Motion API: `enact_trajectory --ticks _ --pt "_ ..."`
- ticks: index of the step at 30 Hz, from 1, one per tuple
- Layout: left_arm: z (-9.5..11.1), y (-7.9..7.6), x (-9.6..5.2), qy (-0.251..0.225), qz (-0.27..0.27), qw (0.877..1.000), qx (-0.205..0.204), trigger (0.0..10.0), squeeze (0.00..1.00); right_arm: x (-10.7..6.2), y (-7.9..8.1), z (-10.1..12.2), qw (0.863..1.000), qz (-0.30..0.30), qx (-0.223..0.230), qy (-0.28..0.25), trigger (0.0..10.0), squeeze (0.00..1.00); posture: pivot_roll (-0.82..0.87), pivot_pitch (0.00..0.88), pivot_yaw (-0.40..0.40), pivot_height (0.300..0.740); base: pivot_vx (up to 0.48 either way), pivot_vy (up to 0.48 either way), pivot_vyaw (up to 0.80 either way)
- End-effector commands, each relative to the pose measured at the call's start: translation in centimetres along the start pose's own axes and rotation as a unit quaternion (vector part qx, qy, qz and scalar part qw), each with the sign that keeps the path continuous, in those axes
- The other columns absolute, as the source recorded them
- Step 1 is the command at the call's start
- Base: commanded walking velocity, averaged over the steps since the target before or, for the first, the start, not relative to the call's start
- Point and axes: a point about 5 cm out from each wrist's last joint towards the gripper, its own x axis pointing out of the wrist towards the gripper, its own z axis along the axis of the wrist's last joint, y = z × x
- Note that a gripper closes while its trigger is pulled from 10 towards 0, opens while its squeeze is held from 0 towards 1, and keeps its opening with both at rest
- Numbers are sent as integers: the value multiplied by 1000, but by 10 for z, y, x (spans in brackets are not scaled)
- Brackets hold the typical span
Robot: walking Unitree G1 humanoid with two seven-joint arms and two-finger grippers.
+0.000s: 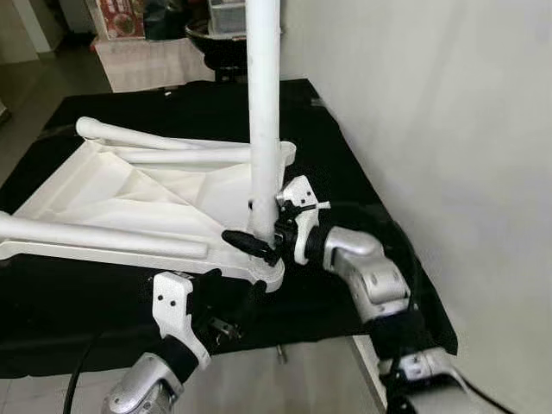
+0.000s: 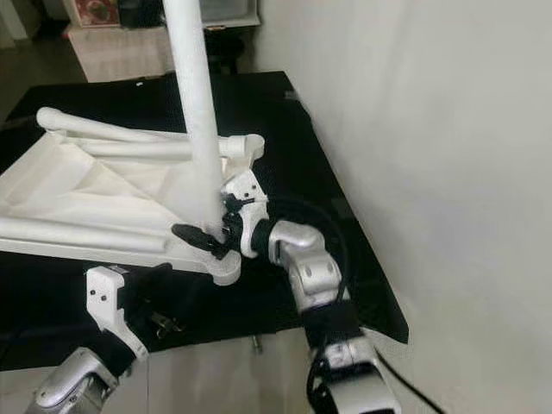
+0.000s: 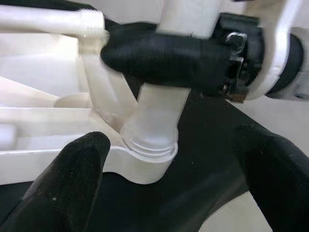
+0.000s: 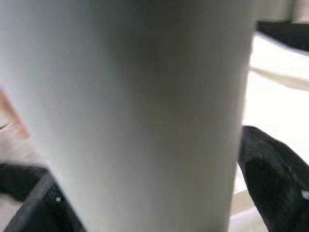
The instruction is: Building children table
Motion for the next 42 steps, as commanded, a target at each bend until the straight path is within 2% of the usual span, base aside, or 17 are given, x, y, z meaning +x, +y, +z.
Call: enact_trajectory --ticks 1,5,14,15,16,17,18,19,27,35,36,37,38,39,40,41,42 --pt "-2 -2 -2 6 1 1000 -7 10000 0 9 7 -1 999 42 -3 2 10000 0 34 122 -35 740 0 0 0" --pt "-2 -4 -5 7 4 1000 -7 10000 0 13 9 13 986 163 -18 17 10000 0 64 134 -38 740 0 0 0" --pt "0 -9 -10 11 4 1000 -9 10000 0 17 3 24 968 245 -22 38 10000 0 93 166 -30 740 0 0 0" --pt "0 -10 -11 12 4 1000 -9 10000 0 20 2 24 969 244 -22 37 6863 0 95 169 -27 740 0 0 0" --pt "0 -10 -11 12 4 1000 -9 10000 0 21 2 23 969 243 -21 36 6863 0 95 169 -27 740 0 0 0" --pt "0 -11 -12 13 4 1000 -10 10000 0 22 2 23 969 245 -21 35 3490 0 95 169 -27 740 0 0 0" --pt "0 -11 -12 13 4 1000 -10 10000 0 22 2 23 969 245 -21 35 3490 0 95 169 -27 740 0 0 0" --pt "0 -11 -12 14 3 1000 -10 10000 0 22 2 21 967 250 -20 36 0 0 97 173 -23 740 0 0 0" --pt "0 -12 -13 18 1 1000 -12 10000 0 15 -2 17 970 239 -23 27 0 0 82 168 -16 740 0 0 0" --pt "-1 -11 -11 18 0 1000 -13 10000 0 -6 -14 8 989 140 -40 18 0 0 62 153 -23 740 0 0 0" --pt "-1 -11 -11 18 1 1000 -13 10000 0 -11 -16 1 995 88 -38 21 0 0 57 150 -31 740 0 0 0" --pt "-1 -9 -11 18 1 1000 -12 10000 0 -12 -18 -18 993 -115 4 28 0 0 44 138 -26 740 0 0 0" --pt "-1 -9 -11 18 1 1000 -12 10000 0 -12 -18 -18 993 -115 4 28 0 0 44 138 -26 740 0 0 0" --pt "-1 -7 -11 18 2 1000 -12 10000 0 -23 -19 -32 961 -270 36 44 0 0 37 137 -22 740 0 0 0" --pt "-1 -5 -10 17 2 1000 -11 10000 0 -28 1 -48 945 -315 60 57 0 0 29 134 -9 740 0 0 0" --pt "-1 -5 -10 17 2 1000 -11 10000 0 -28 1 -48 945 -315 60 57 0 0 29 134 -9 740 0 0 0" --pt "-1 -3 -9 18 1 1000 -10 10000 0 -27 17 -53 944 -321 40 62 0 0 14 112 0 740 0 0 0"
